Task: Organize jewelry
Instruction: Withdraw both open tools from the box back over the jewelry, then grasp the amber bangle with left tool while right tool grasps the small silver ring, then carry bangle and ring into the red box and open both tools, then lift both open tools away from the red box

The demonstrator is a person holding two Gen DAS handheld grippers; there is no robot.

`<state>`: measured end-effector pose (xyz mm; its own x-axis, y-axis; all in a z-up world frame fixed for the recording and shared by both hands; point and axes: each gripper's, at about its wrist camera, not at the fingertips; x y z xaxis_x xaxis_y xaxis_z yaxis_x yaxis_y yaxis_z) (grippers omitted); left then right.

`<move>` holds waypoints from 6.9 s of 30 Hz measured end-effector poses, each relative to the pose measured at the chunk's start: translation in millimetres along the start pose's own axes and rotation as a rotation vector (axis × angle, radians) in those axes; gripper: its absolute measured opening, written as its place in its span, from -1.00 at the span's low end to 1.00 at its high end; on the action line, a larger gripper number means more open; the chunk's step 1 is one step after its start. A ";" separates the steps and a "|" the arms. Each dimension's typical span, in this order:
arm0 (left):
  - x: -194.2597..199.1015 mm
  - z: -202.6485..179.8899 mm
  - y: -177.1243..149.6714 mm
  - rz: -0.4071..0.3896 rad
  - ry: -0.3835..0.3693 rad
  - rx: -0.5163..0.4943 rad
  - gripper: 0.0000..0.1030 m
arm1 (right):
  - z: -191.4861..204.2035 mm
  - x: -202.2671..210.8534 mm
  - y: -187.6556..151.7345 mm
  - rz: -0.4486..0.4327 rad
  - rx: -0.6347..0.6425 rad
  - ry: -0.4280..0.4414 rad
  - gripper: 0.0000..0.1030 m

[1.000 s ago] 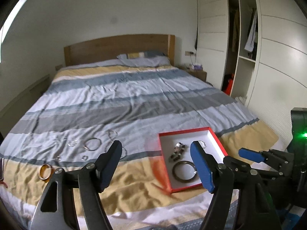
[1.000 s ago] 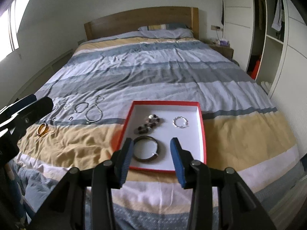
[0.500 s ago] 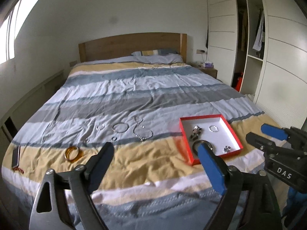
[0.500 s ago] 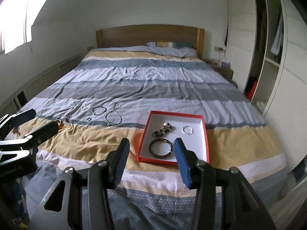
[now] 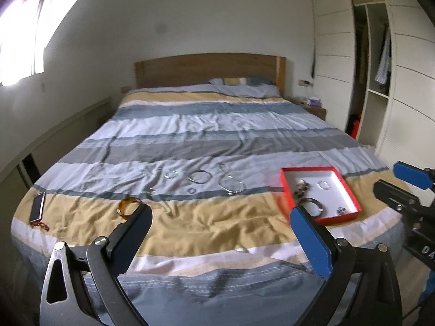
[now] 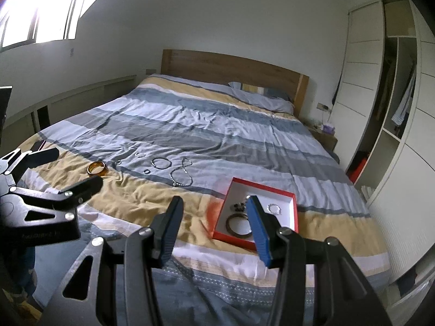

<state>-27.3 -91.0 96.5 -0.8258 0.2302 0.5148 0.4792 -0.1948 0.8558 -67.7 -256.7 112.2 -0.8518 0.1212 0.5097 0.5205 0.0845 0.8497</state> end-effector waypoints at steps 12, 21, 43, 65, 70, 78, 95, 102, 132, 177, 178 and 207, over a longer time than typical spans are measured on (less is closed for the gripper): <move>-32.2 91.8 -41.8 0.144 0.083 0.082 0.94 | 2.7 -54.6 -2.9 0.075 -0.058 0.087 -0.09; -91.7 160.4 -68.7 0.258 0.179 0.156 0.86 | 27.0 -138.0 -4.4 0.172 -0.089 0.217 -0.09; -240.1 258.5 -61.7 0.356 0.211 0.312 0.25 | 121.3 -322.6 11.7 0.313 -0.057 0.449 -0.11; -302.9 265.5 -80.8 0.430 0.269 0.297 -0.50 | 166.9 -416.6 6.6 0.379 -0.013 0.456 -0.63; -289.7 266.6 -76.6 0.405 0.244 0.337 -0.79 | 163.8 -398.2 7.4 0.364 -0.029 0.481 -0.64; -253.1 256.0 -71.3 0.387 0.218 0.336 -0.81 | 150.6 -336.7 7.2 0.324 -0.055 0.511 -0.64; -150.5 196.3 -54.4 0.306 0.171 0.222 -0.81 | 77.9 -194.1 -20.0 0.251 -0.129 0.390 -0.64; -123.4 160.4 -44.8 0.273 0.142 0.164 -0.81 | 35.9 -149.5 -29.3 0.184 -0.186 0.344 -0.64; -183.4 -104.6 9.3 0.312 -0.210 -0.201 -0.81 | -171.7 -141.3 -95.4 0.157 -0.423 0.079 -0.64; -329.5 -201.9 3.7 0.439 -0.272 -0.230 -0.35 | -189.9 -269.5 -96.5 0.430 -0.194 -0.007 -0.39; -324.6 -202.0 5.0 0.427 -0.265 -0.234 -0.17 | -191.1 -265.2 -95.8 0.425 -0.199 -0.011 -0.39; -94.8 -65.1 -10.0 0.243 -0.104 -0.165 0.50 | -109.5 -74.4 -61.8 0.169 -0.336 0.059 -0.18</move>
<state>26.8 -172.9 35.8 -0.6541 0.2523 0.7131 0.5973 -0.4061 0.6916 -43.1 -379.2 36.6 -0.7628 0.0476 0.6449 0.6135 -0.2620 0.7450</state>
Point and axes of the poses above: each gripper's, at about its wrist camera, not at the fingertips, and x roughly against the way its jaws point, z to its left, y to its top, and after that the axes turned 2 degrees about -x, right-handed
